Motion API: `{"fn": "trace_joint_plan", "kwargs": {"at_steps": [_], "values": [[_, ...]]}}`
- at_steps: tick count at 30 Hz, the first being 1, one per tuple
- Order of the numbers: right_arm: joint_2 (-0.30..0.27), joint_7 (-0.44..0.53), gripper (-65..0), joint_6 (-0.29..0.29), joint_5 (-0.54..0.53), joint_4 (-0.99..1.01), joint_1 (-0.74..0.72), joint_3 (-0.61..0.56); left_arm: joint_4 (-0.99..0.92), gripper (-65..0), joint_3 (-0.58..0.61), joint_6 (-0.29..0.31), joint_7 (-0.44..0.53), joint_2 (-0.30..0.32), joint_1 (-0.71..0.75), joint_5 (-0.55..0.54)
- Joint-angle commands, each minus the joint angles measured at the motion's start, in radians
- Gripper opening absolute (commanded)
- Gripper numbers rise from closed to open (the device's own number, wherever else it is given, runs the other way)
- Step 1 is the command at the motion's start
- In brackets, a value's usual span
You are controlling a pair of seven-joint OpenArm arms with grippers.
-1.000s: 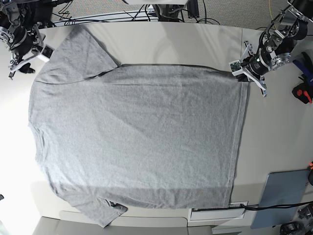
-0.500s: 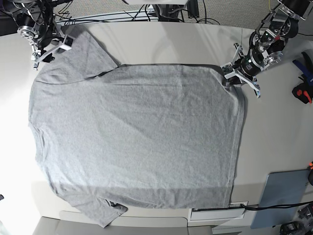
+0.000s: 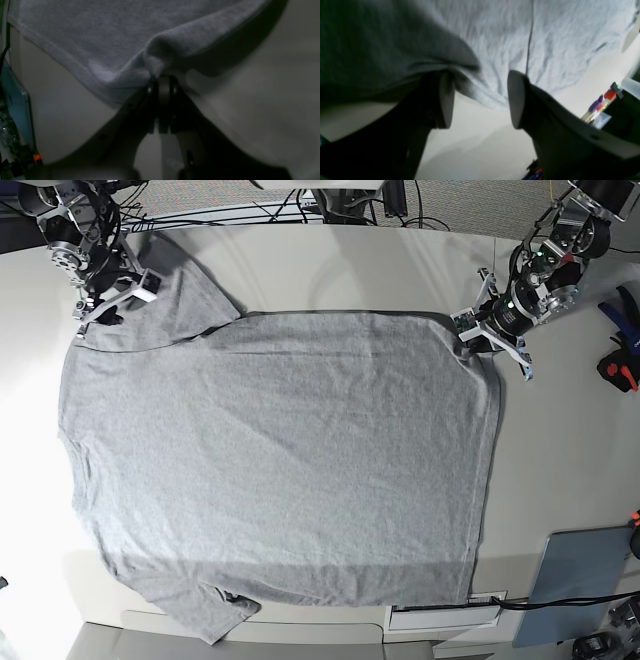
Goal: Fold the T-shirt properly
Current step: 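Close both grippers on the shirt's shoulder corners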
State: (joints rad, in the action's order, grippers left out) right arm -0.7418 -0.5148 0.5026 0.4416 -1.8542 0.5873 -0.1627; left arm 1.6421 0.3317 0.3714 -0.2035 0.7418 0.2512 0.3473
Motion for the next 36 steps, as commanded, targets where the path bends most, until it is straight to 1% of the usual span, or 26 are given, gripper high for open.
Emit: {"fn": "trace_joint_plan", "kwargs": {"at_steps": [1, 5, 8, 9, 13, 21, 22, 25, 28, 30, 34, 36], "values": [[-0.003, 0.029, -31.1, 0.037, -0.031, -0.002, 0.008, -0.002, -0.011, -65.0, 0.013, 0.071, -0.043, 0.007, 0.017, -0.010], [-0.003, 0.029, -31.1, 0.038, -0.030, 0.001, 0.008, -0.002, -0.010, -65.0, 0.013, 0.071, -0.043, 0.007, 0.017, -0.010], [-0.003, 0.032, -31.1, 0.063, -0.029, 0.025, 0.008, -0.002, -0.010, -65.0, 0.013, 0.071, -0.043, 0.007, 0.017, -0.010], [-0.003, 0.039, -31.1, 0.063, -0.029, 0.037, 0.006, -0.002, -0.010, -65.0, 0.013, 0.071, -0.043, 0.007, 0.017, -0.010], [0.005, 0.047, -31.1, 0.062, -0.029, 0.081, -0.031, -0.002, -0.011, -65.0, 0.013, 0.072, -0.042, 0.007, 0.017, -0.010], [0.008, 0.060, -31.2, 0.078, -0.030, 0.085, -0.072, -0.002, -0.011, -65.0, 0.013, 0.072, -0.042, 0.006, 0.017, -0.010], [0.008, 0.062, -31.7, 0.078, -0.030, 0.085, -0.073, -0.002, -0.010, -65.0, 0.013, 0.071, -0.042, 0.006, 0.017, -0.010], [0.008, 0.062, -36.6, 0.082, -0.030, 0.085, -0.072, -0.002, -0.011, -65.0, 0.013, 0.072, -0.042, 0.006, 0.017, -0.010], [0.008, 0.063, -36.7, 0.105, -0.030, 0.085, -0.072, -0.002, -0.011, -65.0, 0.013, 0.072, -0.042, 0.006, 0.017, -0.010], [0.008, 0.063, -36.9, 0.107, -0.031, 0.086, -0.072, -0.002, -0.011, -65.0, 0.013, 0.072, -0.042, 0.006, 0.017, -0.010], [0.008, 0.063, -42.7, 0.107, -0.071, 0.118, -0.077, -0.002, -0.011, -65.0, 0.013, 0.072, -0.042, 0.006, 0.017, -0.010], [0.014, 0.059, -43.7, 0.108, -0.078, 0.143, -0.084, -0.002, -0.011, -65.0, 0.013, 0.072, -0.042, 0.006, 0.018, -0.010]]}}
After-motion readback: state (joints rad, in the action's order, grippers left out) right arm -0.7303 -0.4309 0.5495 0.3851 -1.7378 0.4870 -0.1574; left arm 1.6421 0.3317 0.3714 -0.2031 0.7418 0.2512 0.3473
